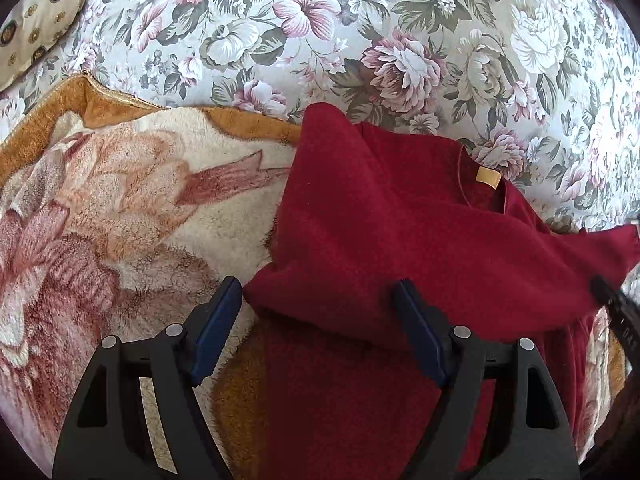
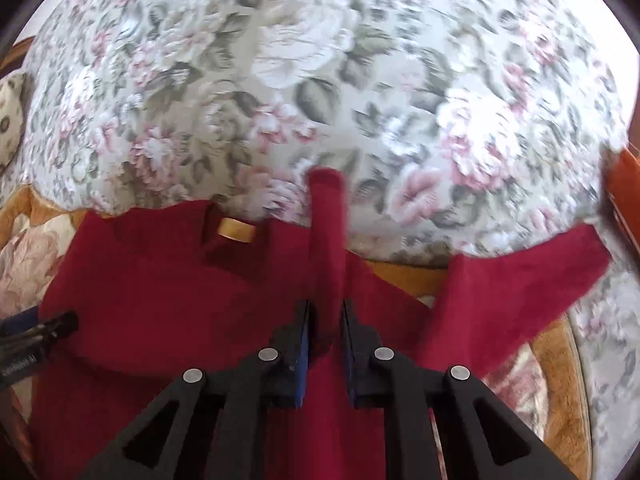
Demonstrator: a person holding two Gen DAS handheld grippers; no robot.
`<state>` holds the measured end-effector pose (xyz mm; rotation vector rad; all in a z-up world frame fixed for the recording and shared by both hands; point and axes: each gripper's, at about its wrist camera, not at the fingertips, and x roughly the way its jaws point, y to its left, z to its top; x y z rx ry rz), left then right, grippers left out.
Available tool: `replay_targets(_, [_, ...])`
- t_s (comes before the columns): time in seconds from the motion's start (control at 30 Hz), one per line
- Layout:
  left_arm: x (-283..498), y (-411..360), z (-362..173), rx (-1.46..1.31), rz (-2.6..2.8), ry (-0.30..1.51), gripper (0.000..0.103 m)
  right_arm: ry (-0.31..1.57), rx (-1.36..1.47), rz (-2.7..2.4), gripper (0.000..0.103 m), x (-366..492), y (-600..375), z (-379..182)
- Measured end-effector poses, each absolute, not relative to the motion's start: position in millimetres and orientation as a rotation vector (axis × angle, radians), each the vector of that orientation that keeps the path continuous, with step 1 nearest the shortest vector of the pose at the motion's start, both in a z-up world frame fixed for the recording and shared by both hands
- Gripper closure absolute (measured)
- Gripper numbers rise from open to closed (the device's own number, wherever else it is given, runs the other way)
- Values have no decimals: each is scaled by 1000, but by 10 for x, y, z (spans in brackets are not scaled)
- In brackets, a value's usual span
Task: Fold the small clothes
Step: 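Grasp the other sleeve cuff with the right tool, then lift the held sleeve and carry it over the sweater body with the right tool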
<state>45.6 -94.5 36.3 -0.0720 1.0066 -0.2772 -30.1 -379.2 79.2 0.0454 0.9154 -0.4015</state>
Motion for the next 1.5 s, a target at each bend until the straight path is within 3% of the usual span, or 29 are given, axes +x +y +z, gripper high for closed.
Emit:
replay_targets(0.03, [445,-955,362,-66,-272,1008,24,959,86,-411,78,-362,-3901,706])
replay_targets(0.13, [375,-992,397,-56,-279,999,24,977,207,-388,77,-579,-4167,622])
replay_targets(0.2, [325,-1000,457,-52,-287,973,24,926,259,-381,72,-681,-4253,722])
replay_targets(0.27, [297,-1015,512,-44,-289,942,24,940,309,-377,56,-643,-4366,791])
replay_targets(0.37, [312,-1056,515,-34,-303,939,24,954,312,-421,55,-501,-4485,774])
replay_targets(0.4, [325,-1076,498,-26,-304,946,24,956,309,-429,56,-454,-4472,745])
replay_targets(0.47, [357,-1120,437,13,-288,965,24,967,309,-401,92,-397,-4462,713])
replay_targets(0.73, [368,-1163,327,79,-262,993,24,1005,208,-438,88,-382,-4476,588])
replay_targets(1.03, [399,-1021,335,-21,-265,1025,24,942,368,-514,62,-881,-4801,855])
replay_targets(1.3, [421,-1019,303,-34,-254,1038,24,960,634,-403,61,-857,-5006,473])
replay_targets(1.33, [426,-1022,300,-34,-252,1038,24,939,632,-402,62,-839,-5010,464])
replay_targets(1.37, [427,-1025,296,-31,-251,1038,24,920,628,-399,75,-824,-5016,460])
replay_targets(1.43, [430,-1028,293,-26,-251,1038,24,909,615,-398,91,-773,-5033,445])
replay_targets(1.5, [435,-1034,297,-28,-252,1039,24,901,608,-415,94,-789,-5062,464])
